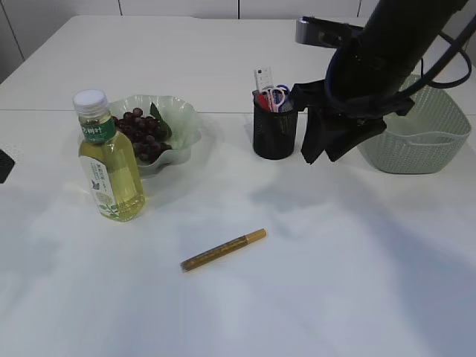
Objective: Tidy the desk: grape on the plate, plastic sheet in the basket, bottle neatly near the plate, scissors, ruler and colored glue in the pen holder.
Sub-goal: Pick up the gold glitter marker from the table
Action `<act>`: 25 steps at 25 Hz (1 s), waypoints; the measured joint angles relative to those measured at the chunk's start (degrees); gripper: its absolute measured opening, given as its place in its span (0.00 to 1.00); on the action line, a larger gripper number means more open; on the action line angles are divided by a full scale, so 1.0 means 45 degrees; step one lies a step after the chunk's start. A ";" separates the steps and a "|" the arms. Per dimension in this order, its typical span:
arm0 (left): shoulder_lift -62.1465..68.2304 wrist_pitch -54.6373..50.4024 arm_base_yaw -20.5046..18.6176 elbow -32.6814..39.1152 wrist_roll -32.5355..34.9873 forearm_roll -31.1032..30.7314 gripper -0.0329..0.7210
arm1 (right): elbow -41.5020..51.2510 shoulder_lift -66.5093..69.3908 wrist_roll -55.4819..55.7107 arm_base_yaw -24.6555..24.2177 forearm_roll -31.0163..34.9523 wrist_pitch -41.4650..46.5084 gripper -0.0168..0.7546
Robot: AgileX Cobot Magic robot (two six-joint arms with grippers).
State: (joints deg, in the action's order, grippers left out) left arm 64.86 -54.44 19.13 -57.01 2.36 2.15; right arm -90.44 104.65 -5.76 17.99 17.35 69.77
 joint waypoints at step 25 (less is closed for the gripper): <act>0.8340 -0.3330 0.3715 -0.6969 0.1674 0.0283 0.62 | 0.4194 -0.4900 0.1622 -0.3662 -0.1830 0.0238 0.43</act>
State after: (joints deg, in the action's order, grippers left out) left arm 102.39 -69.42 35.85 -88.37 9.89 3.42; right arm -71.56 82.60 1.54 1.51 9.11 70.85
